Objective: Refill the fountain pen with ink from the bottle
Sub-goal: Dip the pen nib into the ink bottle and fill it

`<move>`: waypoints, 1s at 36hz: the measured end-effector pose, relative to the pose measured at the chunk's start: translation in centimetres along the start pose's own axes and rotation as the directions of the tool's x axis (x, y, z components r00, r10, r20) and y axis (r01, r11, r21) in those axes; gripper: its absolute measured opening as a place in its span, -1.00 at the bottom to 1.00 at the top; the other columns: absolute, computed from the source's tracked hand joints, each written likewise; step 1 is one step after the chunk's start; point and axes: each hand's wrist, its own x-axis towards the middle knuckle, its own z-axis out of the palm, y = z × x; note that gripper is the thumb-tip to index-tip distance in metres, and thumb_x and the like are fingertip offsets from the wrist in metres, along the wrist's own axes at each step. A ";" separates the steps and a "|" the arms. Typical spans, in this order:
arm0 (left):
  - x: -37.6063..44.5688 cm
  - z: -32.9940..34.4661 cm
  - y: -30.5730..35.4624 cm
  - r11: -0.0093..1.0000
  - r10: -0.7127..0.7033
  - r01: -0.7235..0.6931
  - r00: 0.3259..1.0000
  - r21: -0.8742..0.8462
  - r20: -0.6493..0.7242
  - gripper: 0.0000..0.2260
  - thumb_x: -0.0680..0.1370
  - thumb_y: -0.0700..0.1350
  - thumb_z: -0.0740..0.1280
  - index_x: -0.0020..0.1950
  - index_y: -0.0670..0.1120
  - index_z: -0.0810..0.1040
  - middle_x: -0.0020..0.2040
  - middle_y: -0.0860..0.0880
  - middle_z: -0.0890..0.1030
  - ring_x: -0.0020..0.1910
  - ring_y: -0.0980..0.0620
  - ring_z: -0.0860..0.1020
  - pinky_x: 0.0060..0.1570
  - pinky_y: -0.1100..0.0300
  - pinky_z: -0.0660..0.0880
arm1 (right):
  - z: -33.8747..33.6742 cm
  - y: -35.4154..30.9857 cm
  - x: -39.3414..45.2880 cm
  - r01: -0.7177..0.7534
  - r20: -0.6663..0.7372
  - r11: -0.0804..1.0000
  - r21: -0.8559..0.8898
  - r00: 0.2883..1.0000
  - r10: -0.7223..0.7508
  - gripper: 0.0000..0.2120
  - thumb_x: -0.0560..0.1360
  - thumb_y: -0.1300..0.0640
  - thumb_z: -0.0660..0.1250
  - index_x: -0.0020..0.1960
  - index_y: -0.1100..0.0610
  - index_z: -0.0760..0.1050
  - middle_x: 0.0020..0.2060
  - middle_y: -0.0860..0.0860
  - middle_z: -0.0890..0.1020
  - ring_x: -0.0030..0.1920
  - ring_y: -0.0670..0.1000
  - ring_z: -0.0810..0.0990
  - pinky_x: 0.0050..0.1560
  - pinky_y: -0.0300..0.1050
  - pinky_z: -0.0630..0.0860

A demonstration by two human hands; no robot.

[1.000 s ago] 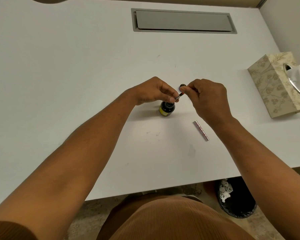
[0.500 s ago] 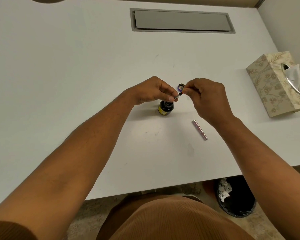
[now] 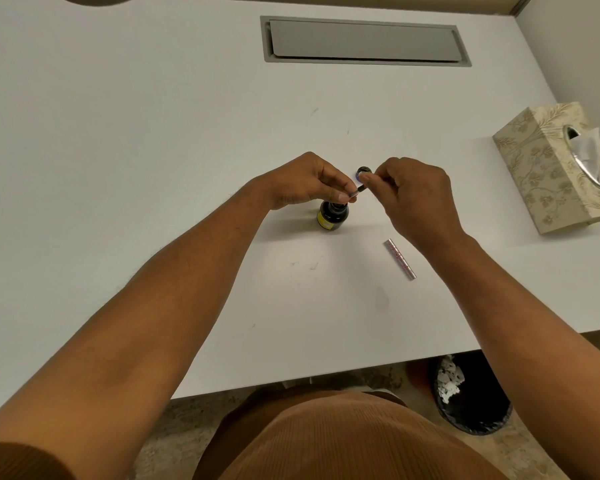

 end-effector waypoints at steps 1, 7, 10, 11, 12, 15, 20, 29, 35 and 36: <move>0.0 0.0 0.0 1.000 -0.001 0.001 1.000 -0.001 -0.002 -0.83 0.51 -0.26 0.47 0.04 -0.05 0.70 -0.04 0.03 0.74 0.02 0.17 0.67 0.06 0.34 0.52 | 0.0 0.0 0.0 -0.003 -0.003 1.000 -0.004 1.000 0.003 -0.72 0.58 0.03 0.38 -0.23 0.18 0.53 -0.40 -0.11 0.38 -0.38 -0.03 0.33 -0.28 -0.17 0.22; -0.1 0.0 -0.1 1.000 -0.003 0.003 1.000 0.007 -0.003 -0.83 0.51 -0.25 0.47 0.06 -0.06 0.70 -0.04 0.02 0.74 0.00 0.19 0.67 0.01 0.38 0.51 | 0.1 -0.1 -0.1 -0.015 -0.018 1.000 -0.011 1.000 0.015 -0.68 0.58 0.02 0.37 -0.26 0.19 0.51 -0.43 -0.09 0.37 -0.40 -0.01 0.32 -0.31 -0.20 0.12; -0.1 0.0 0.0 1.000 -0.002 0.002 1.000 0.005 -0.003 -0.83 0.51 -0.25 0.47 0.06 -0.06 0.70 -0.04 0.03 0.74 0.01 0.18 0.67 0.02 0.36 0.51 | 0.1 -0.1 -0.1 -0.023 -0.014 1.000 0.008 1.000 0.023 -0.68 0.58 0.00 0.38 -0.25 0.18 0.53 -0.42 -0.11 0.37 -0.40 -0.03 0.32 -0.29 -0.18 0.18; -0.1 0.0 0.1 1.000 -0.003 0.003 1.000 0.004 -0.003 -0.83 0.51 -0.26 0.47 0.05 -0.05 0.70 -0.05 0.04 0.74 0.01 0.18 0.67 0.02 0.36 0.52 | 0.0 -0.2 -0.1 -0.024 -0.012 1.000 0.012 1.000 0.024 -0.68 0.58 -0.02 0.38 -0.24 0.18 0.54 -0.42 -0.11 0.38 -0.39 -0.03 0.33 -0.29 -0.18 0.20; -0.2 0.0 0.1 1.000 -0.002 0.002 1.000 0.002 -0.002 -0.83 0.51 -0.26 0.47 0.04 -0.04 0.70 -0.07 0.06 0.74 0.01 0.18 0.67 0.02 0.36 0.52 | -0.1 -0.2 -0.1 -0.026 -0.010 1.000 0.014 1.000 0.026 -0.68 0.57 -0.04 0.38 -0.23 0.17 0.56 -0.41 -0.12 0.40 -0.39 -0.04 0.35 -0.28 -0.17 0.23; -0.2 0.1 0.1 1.000 0.004 -0.004 1.000 -0.010 0.002 -0.83 0.51 -0.27 0.46 0.02 -0.03 0.69 -0.09 0.08 0.74 0.01 0.18 0.68 0.02 0.35 0.52 | -0.4 -0.4 -0.2 -0.035 0.006 0.999 0.030 0.999 0.035 -0.71 0.57 -0.09 0.37 -0.15 0.13 0.61 -0.35 -0.13 0.50 -0.35 -0.07 0.44 -0.24 -0.17 0.33; -0.2 0.1 0.0 1.000 0.008 -0.008 1.000 -0.015 -0.003 -0.83 0.51 -0.28 0.46 0.04 -0.06 0.70 -0.04 0.01 0.74 0.02 0.14 0.68 0.04 0.33 0.52 | -0.8 -0.4 -0.5 -0.008 0.066 0.998 0.060 0.998 0.004 -0.81 0.55 0.03 0.38 0.08 0.10 0.64 -0.20 -0.12 0.63 -0.31 -0.12 0.51 -0.15 -0.26 0.39; -0.2 0.1 -0.2 1.000 0.001 -0.002 1.000 -0.012 -0.009 -0.84 0.51 -0.26 0.47 0.05 -0.07 0.70 0.00 -0.02 0.74 0.04 0.15 0.67 0.06 0.34 0.52 | -0.8 -0.1 -0.6 0.002 0.082 0.998 0.063 0.997 -0.007 -0.85 0.59 0.14 0.34 0.07 0.15 0.65 -0.26 -0.06 0.58 -0.30 -0.08 0.43 -0.17 -0.21 0.36; -0.2 0.1 -0.1 1.000 -0.001 0.001 1.000 -0.016 -0.009 -0.84 0.51 -0.27 0.47 0.05 -0.08 0.70 -0.03 0.01 0.74 0.03 0.15 0.67 0.05 0.34 0.52 | -0.8 -0.2 -0.4 0.010 0.086 0.997 0.079 0.996 -0.017 -0.87 0.59 0.16 0.34 0.01 0.17 0.64 -0.26 -0.02 0.61 -0.29 -0.05 0.43 -0.20 -0.17 0.37; -0.2 0.1 0.0 1.000 -0.001 0.001 1.000 -0.018 -0.008 -0.84 0.50 -0.27 0.47 0.04 -0.08 0.70 -0.04 0.02 0.74 0.02 0.15 0.67 0.05 0.34 0.52 | -0.8 -0.1 -0.4 0.008 0.087 0.997 0.080 0.996 -0.015 -0.87 0.59 0.16 0.34 0.01 0.17 0.64 -0.26 -0.02 0.61 -0.29 -0.06 0.43 -0.20 -0.20 0.34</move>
